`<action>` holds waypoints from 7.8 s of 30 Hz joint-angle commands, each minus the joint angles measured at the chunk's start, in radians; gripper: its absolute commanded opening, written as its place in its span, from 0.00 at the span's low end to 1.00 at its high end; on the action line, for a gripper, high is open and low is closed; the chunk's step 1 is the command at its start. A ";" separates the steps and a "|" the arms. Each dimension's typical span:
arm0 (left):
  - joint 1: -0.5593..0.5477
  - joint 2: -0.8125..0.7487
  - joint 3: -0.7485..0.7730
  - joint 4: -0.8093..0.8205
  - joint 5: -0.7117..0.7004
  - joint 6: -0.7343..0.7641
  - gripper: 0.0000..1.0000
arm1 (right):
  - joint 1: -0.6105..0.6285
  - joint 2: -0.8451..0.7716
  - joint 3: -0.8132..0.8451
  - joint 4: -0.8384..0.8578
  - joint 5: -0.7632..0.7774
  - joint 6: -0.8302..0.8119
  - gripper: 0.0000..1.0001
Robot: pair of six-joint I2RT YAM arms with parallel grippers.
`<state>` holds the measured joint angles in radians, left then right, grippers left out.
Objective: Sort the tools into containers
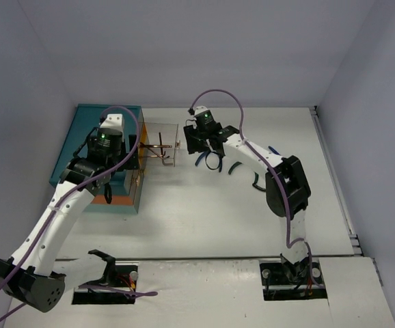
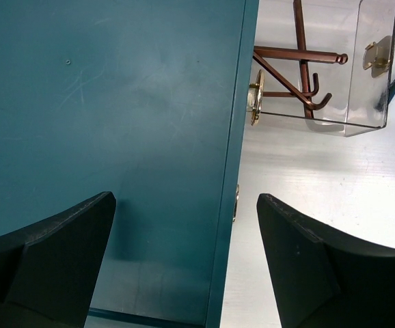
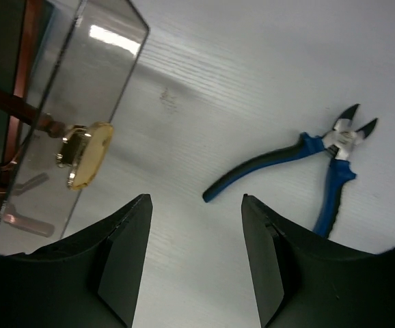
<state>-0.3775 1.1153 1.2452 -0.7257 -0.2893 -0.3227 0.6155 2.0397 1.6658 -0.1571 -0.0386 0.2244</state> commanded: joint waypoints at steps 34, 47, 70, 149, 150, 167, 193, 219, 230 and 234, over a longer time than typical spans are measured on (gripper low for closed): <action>0.034 -0.077 -0.089 0.117 0.058 0.024 0.81 | 0.181 0.337 0.406 0.517 -0.352 0.192 0.56; 0.051 -0.121 -0.094 0.115 0.068 0.066 0.81 | 0.123 0.092 0.060 0.583 -0.413 0.272 0.56; 0.057 -0.183 -0.100 0.070 0.039 0.142 0.81 | 0.140 0.225 -0.210 1.097 -0.500 0.783 0.52; 0.074 -0.206 -0.030 0.042 0.056 0.135 0.81 | -0.075 -0.285 -0.597 0.629 -0.303 0.292 0.37; 0.075 -0.209 -0.002 0.032 0.059 0.140 0.81 | -0.073 -0.315 -0.570 0.516 -0.216 0.250 0.38; 0.074 -0.349 0.033 -0.107 -0.010 0.181 0.81 | -0.079 -0.110 -0.298 0.084 0.332 0.119 0.39; 0.072 -0.345 0.036 -0.109 -0.007 0.166 0.81 | -0.013 -0.318 -0.198 0.083 0.330 0.090 0.00; 0.072 -0.359 0.025 -0.114 -0.018 0.169 0.81 | 0.379 -0.086 -0.086 0.147 0.268 0.220 0.00; 0.072 -0.344 0.018 -0.109 -0.023 0.173 0.81 | 0.455 -0.047 -0.137 0.148 0.275 0.308 0.02; 0.072 -0.339 0.025 -0.110 -0.025 0.175 0.81 | 0.457 -0.069 -0.175 0.148 0.313 0.315 0.18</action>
<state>-0.3108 0.7552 1.2536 -0.8719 -0.2941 -0.1596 1.0674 2.0144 1.5013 -0.0860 0.2175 0.4950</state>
